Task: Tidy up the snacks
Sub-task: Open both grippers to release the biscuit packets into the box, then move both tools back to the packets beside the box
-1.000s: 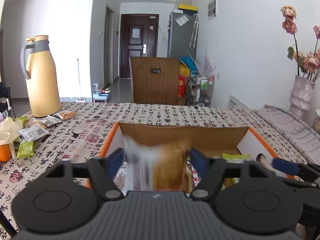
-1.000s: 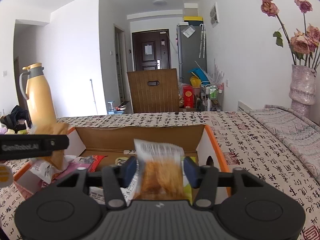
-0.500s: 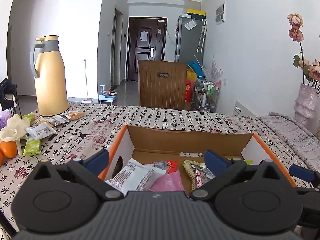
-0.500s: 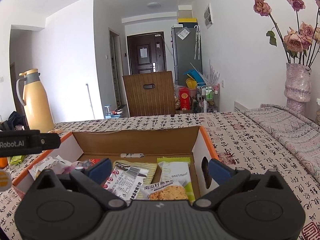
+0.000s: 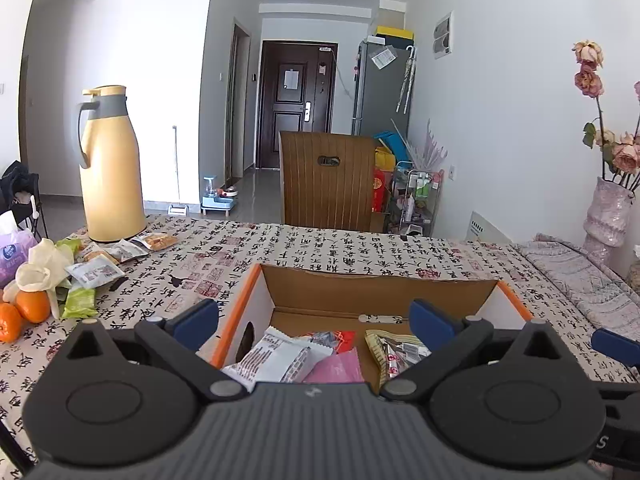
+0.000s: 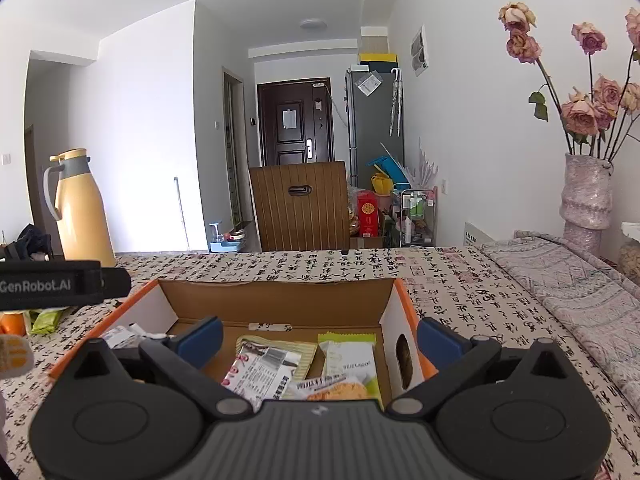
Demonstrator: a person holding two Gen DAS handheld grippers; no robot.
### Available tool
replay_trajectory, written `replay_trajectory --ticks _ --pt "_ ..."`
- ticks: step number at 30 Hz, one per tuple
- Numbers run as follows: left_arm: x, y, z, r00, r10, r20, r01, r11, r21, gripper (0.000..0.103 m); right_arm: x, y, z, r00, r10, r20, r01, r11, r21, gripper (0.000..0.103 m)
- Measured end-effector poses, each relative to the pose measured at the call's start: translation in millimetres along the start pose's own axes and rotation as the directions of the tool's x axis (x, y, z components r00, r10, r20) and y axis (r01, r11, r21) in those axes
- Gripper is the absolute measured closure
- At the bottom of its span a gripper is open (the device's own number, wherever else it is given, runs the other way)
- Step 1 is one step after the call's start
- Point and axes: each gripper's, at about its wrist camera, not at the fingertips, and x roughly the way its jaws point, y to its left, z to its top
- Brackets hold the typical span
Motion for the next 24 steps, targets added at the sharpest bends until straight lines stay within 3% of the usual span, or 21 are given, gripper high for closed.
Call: replay_trajectory --ticks 12,24 --pt "-46.6 15.0 -21.2 1.000 -0.014 -0.003 0.014 1.000 0.012 0.000 -46.3 4.3 -22.5 0.999 -0.013 -0.036 0.012 1.000 -0.010 0.000" --pt "-68.8 34.9 -64.2 0.997 -0.008 -0.078 0.010 0.999 0.030 0.000 -77.5 8.9 -62.2 0.993 -0.012 -0.117 0.009 1.000 -0.030 0.000"
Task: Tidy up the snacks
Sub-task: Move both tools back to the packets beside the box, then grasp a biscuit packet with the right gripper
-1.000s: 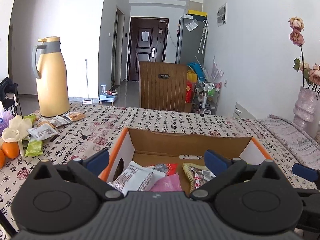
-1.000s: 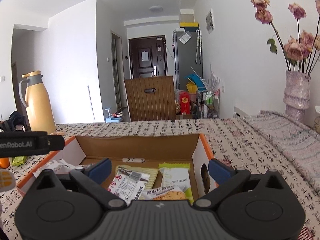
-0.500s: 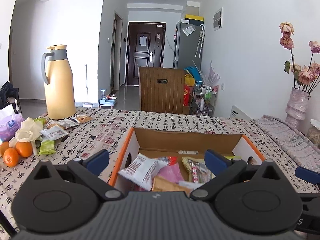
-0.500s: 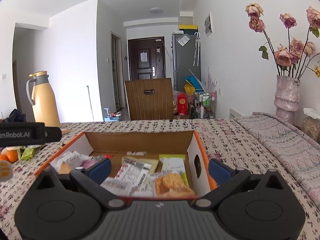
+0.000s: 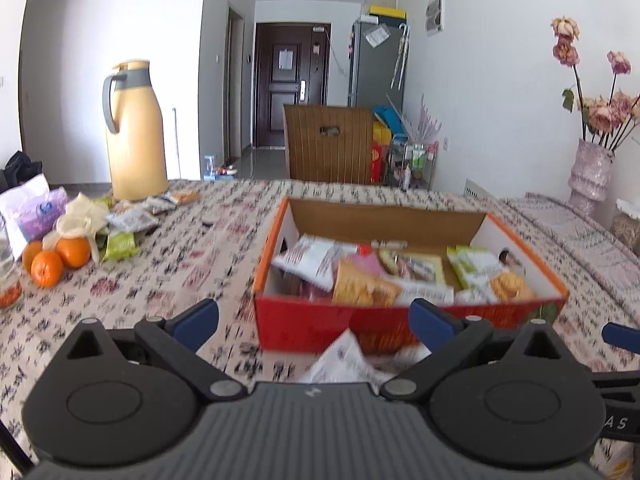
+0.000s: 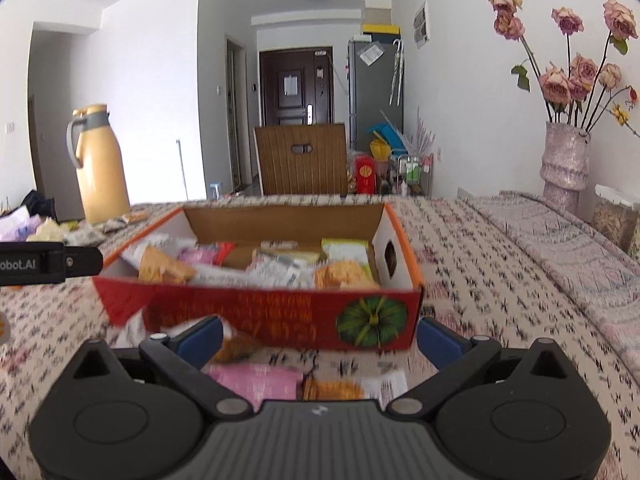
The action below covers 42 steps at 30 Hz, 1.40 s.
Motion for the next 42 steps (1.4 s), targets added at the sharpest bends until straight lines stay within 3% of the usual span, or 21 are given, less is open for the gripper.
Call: replay_trajectory --ticks 13,22,31,42 --pt "4.7 18.0 -42.4 0.996 -0.010 -0.088 0.012 1.000 0.029 0.000 -6.3 -6.2 -38.2 0.995 -0.009 -0.099 0.009 1.000 -0.007 0.000" --pt "16.4 20.3 -51.7 0.995 -0.025 -0.101 0.027 1.000 0.012 0.000 6.5 -23.8 -30.6 0.992 -0.067 -0.111 0.066 0.998 -0.017 0.000" --pt "22.1 23.0 -55.3 0.993 -0.032 -0.113 0.031 0.999 -0.007 0.000 48.6 -28.4 -25.0 0.974 -0.098 -0.204 0.083 0.993 -0.082 0.000" --pt "22.9 21.4 -56.5 0.993 -0.029 -0.116 0.028 1.000 -0.010 0.000 67.2 -37.3 -28.6 0.969 -0.041 -0.242 0.040 0.999 -0.008 0.000"
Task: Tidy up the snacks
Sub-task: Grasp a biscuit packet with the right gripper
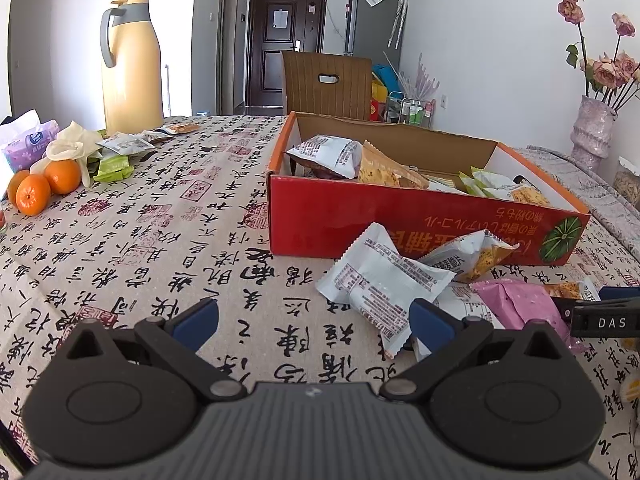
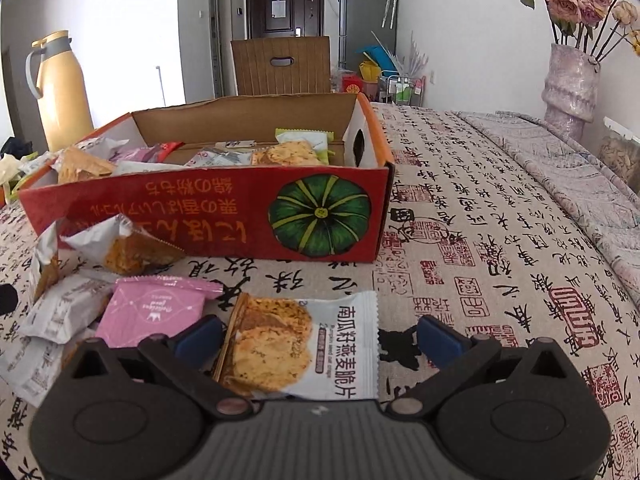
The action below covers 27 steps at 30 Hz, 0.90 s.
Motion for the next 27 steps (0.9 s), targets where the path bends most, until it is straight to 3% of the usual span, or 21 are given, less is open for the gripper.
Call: replay_trajectory --ticks 6,9,11,14,18,19,27 --pt "0.0 0.1 -0.4 1.000 0.000 0.001 0.000 1.000 -0.001 0.000 -2.7 0.5 -2.6 1.000 0.018 0.007 -0.018 1.000 -0.012 0.003" --pt "0.2 0.0 -0.6 1.000 0.000 0.001 0.000 1.000 -0.001 0.000 -8.8 4.6 -5.9 0.998 0.045 0.033 -0.044 0.998 -0.036 0.020" --pt "0.2 0.2 -0.7 1.000 0.002 0.000 -0.002 1.000 -0.001 0.000 -11.8 6.7 -6.4 0.997 0.064 0.045 -0.061 0.997 -0.049 0.036" --pt "0.2 -0.7 -1.0 1.000 0.004 0.000 -0.004 1.000 -0.001 0.000 -14.5 7.8 -6.5 0.995 0.084 0.055 -0.081 0.995 -0.057 0.049" --pt "0.4 -0.2 -1.1 1.000 0.005 -0.001 -0.005 1.000 -0.002 0.000 -18.9 7.4 -6.6 0.993 0.091 0.080 -0.086 0.995 -0.053 0.055" --pt "0.3 -0.3 -1.1 1.000 0.004 -0.001 -0.004 1.000 -0.002 0.000 -20.8 5.7 -6.4 0.992 0.085 0.094 -0.081 0.996 -0.044 0.061" --pt "0.8 -0.3 -0.4 1.000 0.015 -0.001 -0.015 1.000 0.001 0.000 -31.1 -1.4 -7.8 0.985 0.083 0.150 -0.082 0.997 -0.012 0.063"
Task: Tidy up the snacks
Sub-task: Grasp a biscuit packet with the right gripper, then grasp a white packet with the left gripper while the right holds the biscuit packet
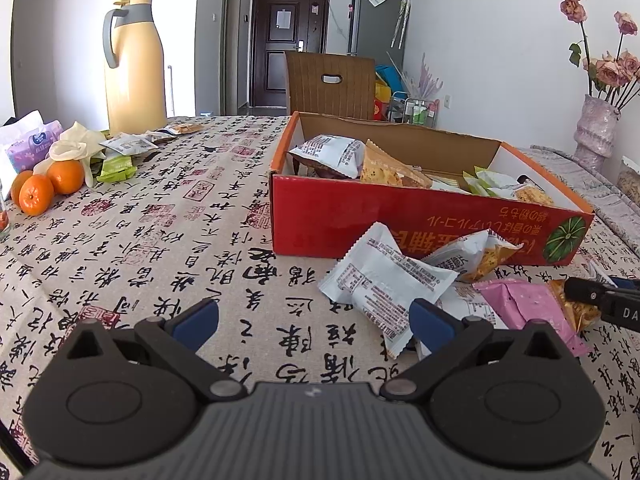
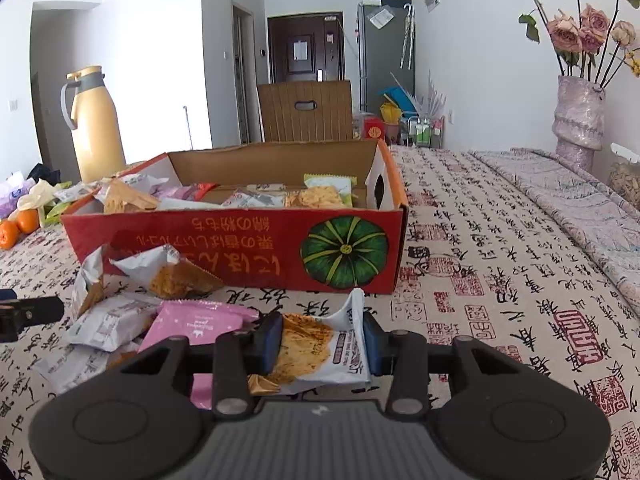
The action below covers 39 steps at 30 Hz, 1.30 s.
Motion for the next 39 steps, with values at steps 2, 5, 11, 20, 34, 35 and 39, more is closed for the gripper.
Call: replay_trajectory --ticks 2,5,11,20,34,35,39 --pt "-0.3 -0.8 1.0 1.000 0.009 -0.002 -0.009 1.000 0.002 0.000 -1.0 -1.6 -0.1 1.000 -0.001 0.007 0.001 1.000 0.011 0.063" --pt "-2.4 -2.1 6.5 1.000 0.008 -0.007 -0.008 1.000 0.002 0.000 -3.2 -5.4 -0.7 1.000 -0.003 0.017 0.002 0.999 0.032 0.063" --pt "-1.3 -11.0 28.8 1.000 0.003 -0.005 -0.003 1.000 -0.016 0.000 -5.6 -8.9 -0.9 0.999 0.000 0.038 -0.002 0.999 0.054 0.063" --pt "33.5 -30.3 49.3 0.991 0.085 -0.101 -0.091 0.995 -0.052 0.000 -7.4 -11.1 -1.5 0.998 0.017 0.052 -0.021 0.997 0.071 0.063" --pt "50.6 -27.9 31.2 0.974 0.086 -0.208 -0.094 0.995 -0.026 0.037 -8.9 -12.7 -2.2 0.998 0.034 0.060 -0.039 0.996 0.082 0.063" --pt "49.5 -28.7 29.1 0.974 0.097 -0.204 -0.101 0.995 -0.011 0.037 -8.9 -12.7 -2.2 0.998 0.034 0.060 -0.039 0.996 0.083 0.063" --pt "44.7 -30.6 25.7 0.977 0.097 -0.192 -0.096 0.995 0.018 0.043 -8.9 -12.7 -2.2 0.998 0.033 0.060 -0.038 0.996 0.082 0.063"
